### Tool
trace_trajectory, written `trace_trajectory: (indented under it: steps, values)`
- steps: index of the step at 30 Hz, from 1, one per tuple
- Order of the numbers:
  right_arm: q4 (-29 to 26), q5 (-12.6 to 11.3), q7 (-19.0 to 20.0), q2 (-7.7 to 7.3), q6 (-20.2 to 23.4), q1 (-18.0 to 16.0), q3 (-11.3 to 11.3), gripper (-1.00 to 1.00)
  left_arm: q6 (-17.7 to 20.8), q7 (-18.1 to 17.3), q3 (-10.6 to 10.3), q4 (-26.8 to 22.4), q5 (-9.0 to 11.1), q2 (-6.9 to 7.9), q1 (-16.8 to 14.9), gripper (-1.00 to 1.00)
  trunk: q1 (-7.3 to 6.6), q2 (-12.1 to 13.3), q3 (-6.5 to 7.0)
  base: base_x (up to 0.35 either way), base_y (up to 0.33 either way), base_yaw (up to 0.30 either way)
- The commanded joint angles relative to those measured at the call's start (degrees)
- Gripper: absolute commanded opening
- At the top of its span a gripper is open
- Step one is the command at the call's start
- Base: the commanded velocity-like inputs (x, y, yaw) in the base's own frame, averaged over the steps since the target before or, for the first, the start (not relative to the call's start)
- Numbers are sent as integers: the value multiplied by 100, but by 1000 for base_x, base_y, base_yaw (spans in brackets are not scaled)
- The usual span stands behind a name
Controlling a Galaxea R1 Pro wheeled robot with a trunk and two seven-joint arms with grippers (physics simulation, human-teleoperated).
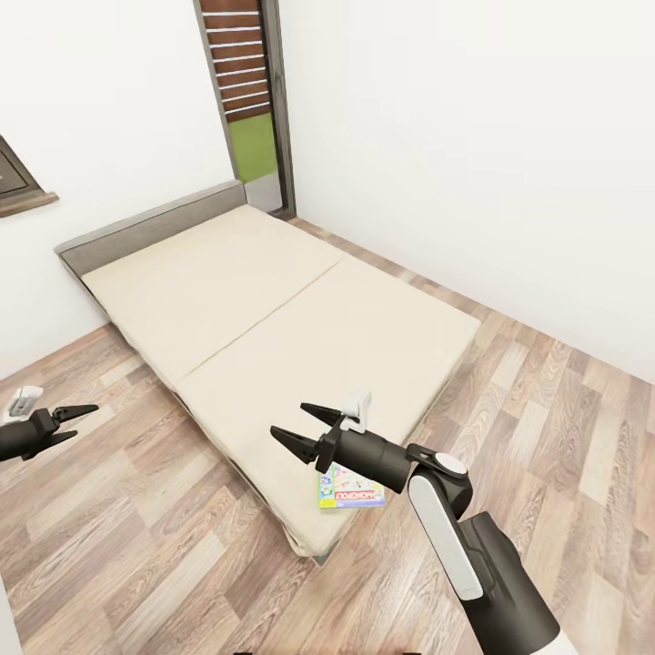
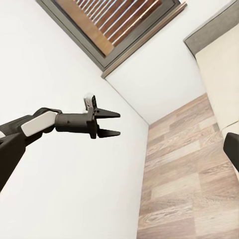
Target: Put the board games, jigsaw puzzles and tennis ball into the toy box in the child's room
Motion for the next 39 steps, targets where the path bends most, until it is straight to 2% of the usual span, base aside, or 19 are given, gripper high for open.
trace_trajectory:
  steps: [1,12,39]
  values:
    - [-2,-48,-3,1,47,-3,-3,100,24,-19,9,3,-5,0,-5,100,3,-10,-8,0,0,0]
    - [-2,-50,-3,-3,47,-2,-6,100,24,-19,7,3,-2,0,-5,100,3,-10,18,0,0,0]
    - [-2,-41,-2,-12,39,73,-4,100,22,-19,-4,3,-2,0,-5,100,3,-10,268,0,0,0]
